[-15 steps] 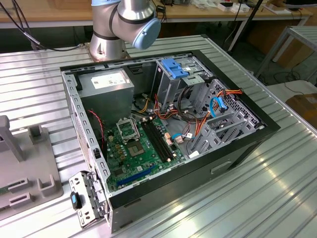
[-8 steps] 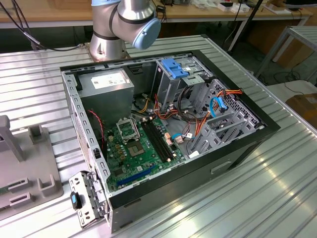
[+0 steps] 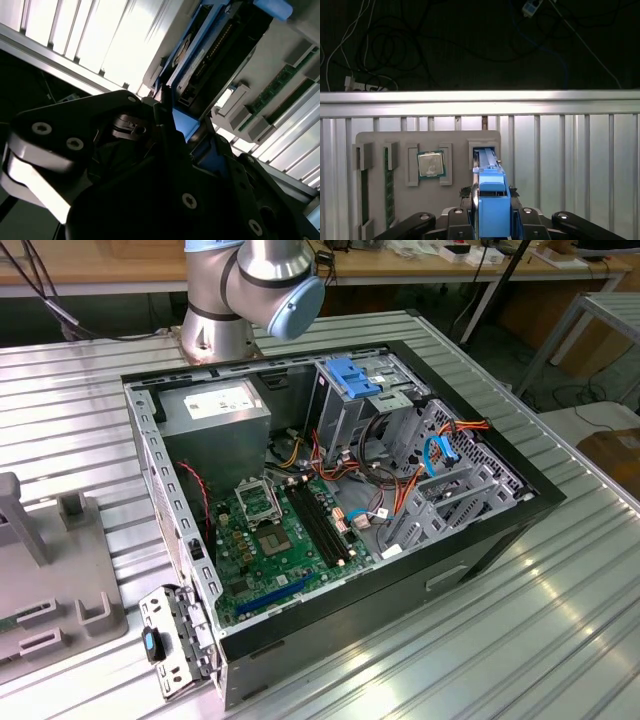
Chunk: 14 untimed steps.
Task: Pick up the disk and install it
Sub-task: 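Pick up the disk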
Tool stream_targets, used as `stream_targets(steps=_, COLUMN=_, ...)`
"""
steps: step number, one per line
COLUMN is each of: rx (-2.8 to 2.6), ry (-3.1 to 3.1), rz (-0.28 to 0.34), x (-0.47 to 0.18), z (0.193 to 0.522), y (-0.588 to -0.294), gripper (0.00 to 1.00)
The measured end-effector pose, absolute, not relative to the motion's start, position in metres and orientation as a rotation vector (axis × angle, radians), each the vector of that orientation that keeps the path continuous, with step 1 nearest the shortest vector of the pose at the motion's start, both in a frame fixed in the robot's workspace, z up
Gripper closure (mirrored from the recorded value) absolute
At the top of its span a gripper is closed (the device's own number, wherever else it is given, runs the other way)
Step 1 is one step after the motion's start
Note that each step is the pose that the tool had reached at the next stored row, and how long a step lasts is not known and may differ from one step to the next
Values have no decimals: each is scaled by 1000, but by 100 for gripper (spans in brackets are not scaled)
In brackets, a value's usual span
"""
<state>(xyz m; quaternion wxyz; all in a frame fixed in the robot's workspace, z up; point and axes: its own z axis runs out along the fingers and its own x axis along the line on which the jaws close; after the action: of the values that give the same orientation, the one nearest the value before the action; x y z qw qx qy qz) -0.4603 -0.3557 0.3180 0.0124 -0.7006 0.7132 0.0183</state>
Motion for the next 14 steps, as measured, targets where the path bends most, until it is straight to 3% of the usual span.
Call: stream_targets(steps=14, rx=-2178, ry=2216, rz=43, x=-460, z=374, y=-356, gripper=63)
